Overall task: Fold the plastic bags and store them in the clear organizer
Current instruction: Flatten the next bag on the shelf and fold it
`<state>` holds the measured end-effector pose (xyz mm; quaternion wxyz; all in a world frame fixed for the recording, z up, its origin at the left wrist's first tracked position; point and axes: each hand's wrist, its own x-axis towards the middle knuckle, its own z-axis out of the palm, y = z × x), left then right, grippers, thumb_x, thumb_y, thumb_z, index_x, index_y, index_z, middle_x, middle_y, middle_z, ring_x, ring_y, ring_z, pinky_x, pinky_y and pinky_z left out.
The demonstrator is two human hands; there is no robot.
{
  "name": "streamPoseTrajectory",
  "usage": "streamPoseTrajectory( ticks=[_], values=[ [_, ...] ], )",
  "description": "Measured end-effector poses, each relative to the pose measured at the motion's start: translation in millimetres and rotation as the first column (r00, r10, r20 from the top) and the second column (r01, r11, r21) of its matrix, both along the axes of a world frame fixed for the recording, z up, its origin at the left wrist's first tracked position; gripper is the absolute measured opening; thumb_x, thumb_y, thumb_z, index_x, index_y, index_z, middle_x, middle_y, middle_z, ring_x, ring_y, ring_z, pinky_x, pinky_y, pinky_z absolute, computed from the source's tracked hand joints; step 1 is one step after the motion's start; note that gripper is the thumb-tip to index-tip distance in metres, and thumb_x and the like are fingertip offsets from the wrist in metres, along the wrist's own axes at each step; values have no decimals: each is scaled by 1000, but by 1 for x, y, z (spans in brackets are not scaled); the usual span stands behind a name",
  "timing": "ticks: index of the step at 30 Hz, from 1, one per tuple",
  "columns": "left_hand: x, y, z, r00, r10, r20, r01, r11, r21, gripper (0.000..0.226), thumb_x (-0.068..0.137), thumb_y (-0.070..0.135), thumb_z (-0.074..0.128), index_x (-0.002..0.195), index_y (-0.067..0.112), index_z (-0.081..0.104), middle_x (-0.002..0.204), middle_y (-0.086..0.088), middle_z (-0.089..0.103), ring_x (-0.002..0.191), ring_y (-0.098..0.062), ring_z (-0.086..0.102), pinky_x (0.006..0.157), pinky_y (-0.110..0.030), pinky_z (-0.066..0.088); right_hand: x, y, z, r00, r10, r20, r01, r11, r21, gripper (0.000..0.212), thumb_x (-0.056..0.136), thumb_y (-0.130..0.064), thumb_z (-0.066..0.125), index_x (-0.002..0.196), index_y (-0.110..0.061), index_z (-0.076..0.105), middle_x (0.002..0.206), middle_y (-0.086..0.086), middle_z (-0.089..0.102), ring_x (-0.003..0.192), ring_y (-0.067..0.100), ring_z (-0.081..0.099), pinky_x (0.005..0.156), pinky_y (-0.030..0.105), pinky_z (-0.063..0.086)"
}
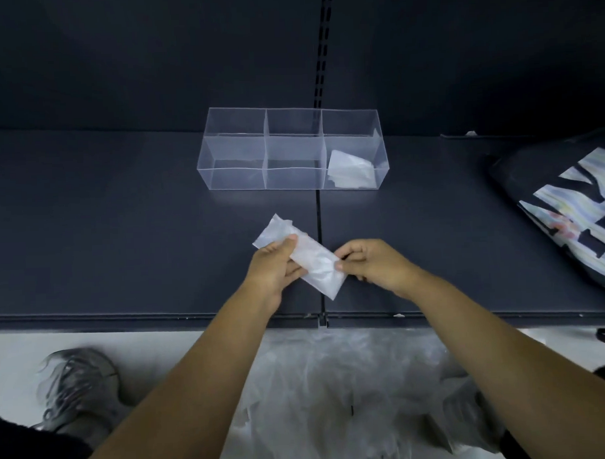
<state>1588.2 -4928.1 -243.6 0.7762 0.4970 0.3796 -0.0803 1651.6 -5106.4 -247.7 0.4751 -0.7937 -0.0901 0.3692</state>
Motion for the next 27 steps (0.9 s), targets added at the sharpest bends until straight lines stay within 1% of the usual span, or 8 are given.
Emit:
streamPoseTrajectory(
  ticks=[6, 9, 13, 16, 19, 21, 23, 27],
  values=[
    [15, 25, -19, 992, 106, -70, -92, 981, 172, 20, 90, 12, 65, 105, -2, 65, 87, -11, 68, 69, -18, 68, 54, -20, 55, 0, 5, -12, 996, -35, 79, 44, 993, -112, 9, 81, -8, 71, 83, -16, 67, 70, -3, 70, 60, 5, 58, 55, 17, 43],
    [19, 37, -18, 982, 186, 26, -181, 901, 394, 13, 93, 6, 57, 100, 1, 68, 92, -17, 69, 79, -26, 68, 65, -27, 59, 1, 7, -12, 996, -51, 67, 59, 991, -123, 11, 80, -7, 72, 81, -16, 66, 72, -1, 71, 62, 8, 59, 55, 17, 45],
    [-5, 26, -11, 967, -140, 214, -146, 385, 911, 23, 94, 10, 53, 113, 9, 67, 112, -8, 67, 103, -22, 63, 94, -34, 48, 3, 9, -8, 997, -62, 36, 67, 988, -138, 9, 80, -5, 71, 83, -12, 67, 78, 5, 72, 63, 11, 59, 55, 18, 45],
    [-35, -6, -20, 757, -652, 51, 167, 269, 948, 41, 89, 36, 60, 125, 15, 59, 130, 0, 58, 121, -19, 51, 103, -27, 38, 2, 11, -3, 997, -73, 31, 77, 988, -134, 7, 82, -5, 71, 83, -10, 66, 73, 4, 69, 53, 5, 55, 50, 15, 42],
    [-53, -20, -41, 624, -770, -132, 304, 84, 949, 83, 84, 54, 61, 150, 16, 27, 155, 5, 23, 145, -10, 15, 113, -12, -3, 2, 12, 6, 994, -104, -42, 96, 983, -158, 2, 87, -13, 66, 85, -13, 66, 61, -3, 61, 50, 5, 50, 45, 15, 37],
    [-53, -20, -44, 663, -737, -131, 272, 73, 960, 81, 86, 50, 62, 150, 17, 24, 156, 5, 23, 145, -9, 15, 112, -10, -6, 2, 13, 14, 968, -172, -185, 150, 981, -126, 6, 91, -18, 63, 89, -12, 65, 65, -2, 59, 51, 5, 50, 47, 18, 37],
    [-51, -22, -39, 708, -704, -49, 201, 134, 970, 60, 91, 36, 62, 144, 17, 40, 148, 2, 41, 138, -12, 35, 111, -14, 15, 1, 13, 22, 935, -220, -278, 203, 975, -87, 11, 92, -20, 62, 94, -10, 65, 70, 1, 61, 50, 6, 52, 48, 18, 39],
    [-47, -16, -26, 763, -646, 28, 168, 241, 956, 28, 98, 21, 51, 122, 24, 65, 90, -2, 70, 78, -18, 63, 66, -18, 40, 4, 8, 35, 992, -119, -32, 115, 989, -94, 17, 88, -19, 67, 104, -17, 63, 85, -3, 69, 50, 0, 55, 48, 16, 41]
  ],
)
